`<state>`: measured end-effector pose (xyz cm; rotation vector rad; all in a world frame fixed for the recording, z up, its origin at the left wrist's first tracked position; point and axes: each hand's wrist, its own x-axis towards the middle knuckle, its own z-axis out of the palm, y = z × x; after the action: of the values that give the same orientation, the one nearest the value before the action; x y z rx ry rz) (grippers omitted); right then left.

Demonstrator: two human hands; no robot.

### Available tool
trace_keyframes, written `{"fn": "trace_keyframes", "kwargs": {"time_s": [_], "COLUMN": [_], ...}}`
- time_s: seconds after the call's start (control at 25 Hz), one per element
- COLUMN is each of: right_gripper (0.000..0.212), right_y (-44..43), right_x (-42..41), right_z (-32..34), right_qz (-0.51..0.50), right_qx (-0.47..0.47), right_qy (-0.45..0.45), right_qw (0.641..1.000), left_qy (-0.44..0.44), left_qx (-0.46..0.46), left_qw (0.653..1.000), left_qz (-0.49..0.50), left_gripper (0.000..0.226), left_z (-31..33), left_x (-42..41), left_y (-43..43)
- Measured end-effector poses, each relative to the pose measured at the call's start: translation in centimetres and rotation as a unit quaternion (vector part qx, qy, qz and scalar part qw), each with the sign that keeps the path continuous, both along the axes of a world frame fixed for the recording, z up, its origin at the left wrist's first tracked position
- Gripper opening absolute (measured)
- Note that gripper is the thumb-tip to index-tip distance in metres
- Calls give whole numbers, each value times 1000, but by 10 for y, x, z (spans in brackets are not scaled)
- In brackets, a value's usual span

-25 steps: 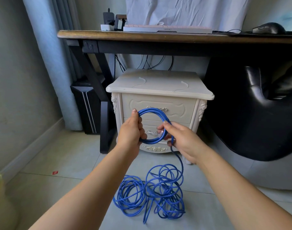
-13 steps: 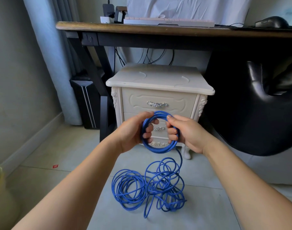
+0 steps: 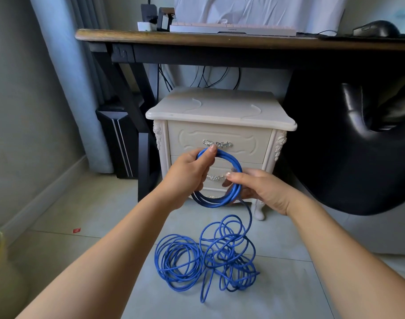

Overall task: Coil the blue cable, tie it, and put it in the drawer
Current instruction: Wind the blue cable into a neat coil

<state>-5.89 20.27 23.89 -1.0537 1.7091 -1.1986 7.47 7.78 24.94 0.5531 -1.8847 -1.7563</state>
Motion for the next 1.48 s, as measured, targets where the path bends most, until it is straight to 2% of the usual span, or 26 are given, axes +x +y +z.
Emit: {"fn": "trace_keyframes", "kwargs": {"time_s": [0.04,0.16,0.28,0.36,0.44,0.6,0.76,0.88,1.0,1.16,1.36,1.48], "right_gripper": [48,31,26,17,19,19,17,20,29,41,30,28], "right_y": [1,4,4,-1,-9,-19,-28,-31,-31,-30,-24,-20], "right_x": [-1,-1,-3,2,10,32,53,56,52,45,30,21], "right_z": [-1,4,2,-3,-6,-1,0,1,-1,-4,6,7], "right_qz": [-2,9,1,-22,-59,-146,-176,-150,-148,-147,-115,-130], "right_qx": [12,44,58,12,-42,-139,-156,-185,-208,-175,-216,-223], "right_qy": [15,74,110,57,-20,-198,-238,-296,-287,-289,-395,-342], "right_qw": [1000,996,992,998,997,959,942,925,923,929,885,904], "left_qy": [5,35,81,105,121,136,148,165,148,133,177,179], "left_qx": [0,18,65,101,137,182,192,204,223,259,305,340], "left_qw": [1000,997,986,977,969,955,939,927,929,931,928,923], "left_qz": [16,67,133,158,166,192,243,267,256,222,121,23], "left_gripper": [36,35,37,39,40,41,42,41,41,42,44,43], "left_z": [0,0,2,2,1,0,-2,1,-1,-6,0,-1], "left_x": [0,-1,0,2,2,-5,-8,-6,-6,-6,-10,-7], "left_y": [-1,-3,-10,-15,-15,-7,1,7,15,20,23,18]}}
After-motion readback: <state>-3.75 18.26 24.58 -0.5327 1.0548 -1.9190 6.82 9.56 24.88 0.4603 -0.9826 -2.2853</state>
